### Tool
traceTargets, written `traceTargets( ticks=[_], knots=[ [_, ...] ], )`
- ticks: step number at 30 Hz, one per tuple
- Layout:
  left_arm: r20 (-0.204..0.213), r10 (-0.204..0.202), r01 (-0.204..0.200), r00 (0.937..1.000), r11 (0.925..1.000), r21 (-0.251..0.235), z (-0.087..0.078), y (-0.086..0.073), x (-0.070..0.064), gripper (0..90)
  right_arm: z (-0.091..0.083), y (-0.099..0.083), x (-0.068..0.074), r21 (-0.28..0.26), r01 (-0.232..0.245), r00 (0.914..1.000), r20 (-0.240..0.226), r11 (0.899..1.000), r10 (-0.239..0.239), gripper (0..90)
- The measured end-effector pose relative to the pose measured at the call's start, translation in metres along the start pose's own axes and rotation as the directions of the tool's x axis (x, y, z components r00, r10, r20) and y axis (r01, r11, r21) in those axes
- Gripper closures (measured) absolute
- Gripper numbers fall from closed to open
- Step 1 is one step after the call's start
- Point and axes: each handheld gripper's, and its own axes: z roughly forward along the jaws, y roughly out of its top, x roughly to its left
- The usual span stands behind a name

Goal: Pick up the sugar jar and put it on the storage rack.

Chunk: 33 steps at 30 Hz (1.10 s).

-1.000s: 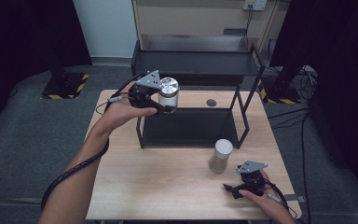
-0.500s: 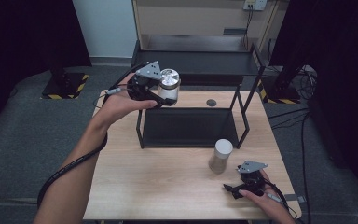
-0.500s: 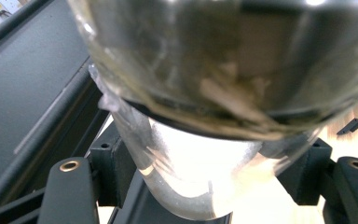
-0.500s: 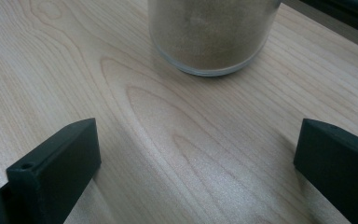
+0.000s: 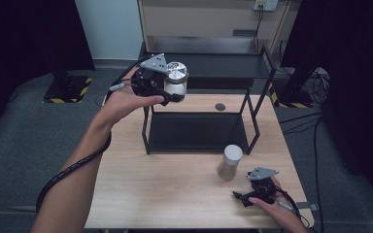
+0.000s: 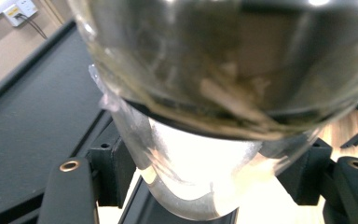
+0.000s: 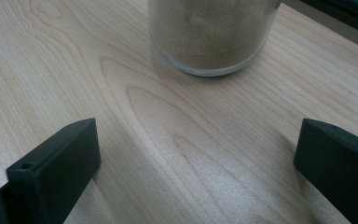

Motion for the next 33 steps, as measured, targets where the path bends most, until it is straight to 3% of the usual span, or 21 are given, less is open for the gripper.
traceTargets(
  ticks=[6, 18, 33],
  knots=[
    [-0.014, -0.006, 0.006, 0.9999, 1.0000, 0.007, -0.006, 0.009, 0.001, 30.2, 0.000, 0.000, 0.000, 0.000, 0.000, 1.0000, 0.000, 1.000, 0.000, 0.9],
    [-0.057, -0.061, 0.061, 0.9965, 0.9981, 0.001, -0.010, 0.021, 0.003, 30.2, 0.000, 0.000, 0.000, 0.000, 0.000, 1.0000, 0.000, 1.000, 0.000, 0.9],
    [-0.135, -0.142, 0.147, 0.9806, 0.9889, 0.024, 0.003, 0.039, 0.004, 30.2, 0.000, 0.000, 0.000, 0.000, 0.000, 1.0000, 0.000, 1.000, 0.000, 0.9]
  ],
)
